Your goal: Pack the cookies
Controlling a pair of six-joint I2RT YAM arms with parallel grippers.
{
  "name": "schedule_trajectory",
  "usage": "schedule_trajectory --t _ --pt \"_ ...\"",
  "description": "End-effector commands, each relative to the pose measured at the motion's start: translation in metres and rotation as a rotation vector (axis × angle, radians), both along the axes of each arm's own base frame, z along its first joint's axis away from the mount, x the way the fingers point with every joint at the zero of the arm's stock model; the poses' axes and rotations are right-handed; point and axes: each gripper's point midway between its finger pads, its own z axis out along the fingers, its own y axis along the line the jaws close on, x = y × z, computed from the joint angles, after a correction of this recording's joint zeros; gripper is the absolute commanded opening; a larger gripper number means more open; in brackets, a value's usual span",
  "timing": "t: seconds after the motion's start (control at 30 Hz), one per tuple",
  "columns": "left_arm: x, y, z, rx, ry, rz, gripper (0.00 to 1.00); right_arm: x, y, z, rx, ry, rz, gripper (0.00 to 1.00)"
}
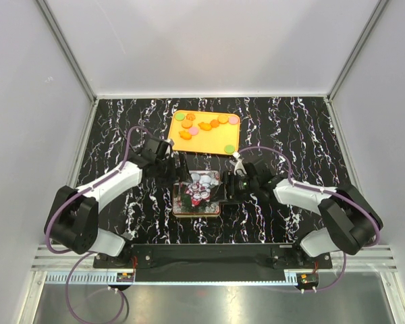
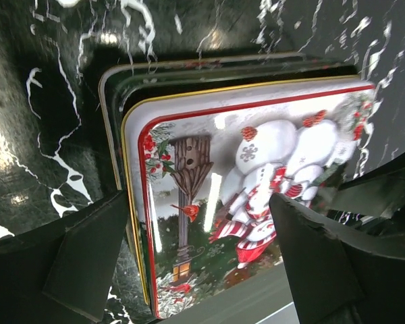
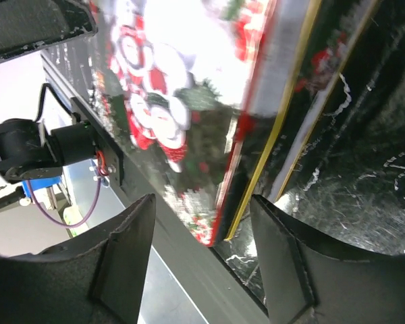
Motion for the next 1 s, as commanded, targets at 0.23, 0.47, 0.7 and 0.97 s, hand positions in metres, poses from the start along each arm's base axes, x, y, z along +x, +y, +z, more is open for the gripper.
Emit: schedule_trajectory --t 0.23,0.47,0.7,0.97 --pt "-0.014 -0.004 -0.023 -0.019 0.045 -0.030 0.94 -0.001 0.002 -0.030 -0.009 0.060 -0.036 0.66" --pt "-0.003 -0.003 -0.006 -0.004 0.018 -0.040 0.97 0.010 -0.007 0.002 -0.064 -0.031 -0.063 0.73" --pt "0.007 -0.005 0.006 0.015 0.029 -0.062 0.95 0.017 0.002 0.010 -0.055 -0.023 -0.038 0.72" --pt "0.019 -0.004 0.006 0.053 0.048 -0.077 0.89 0.034 0.006 0.005 -0.104 -0.031 -0.055 0.65"
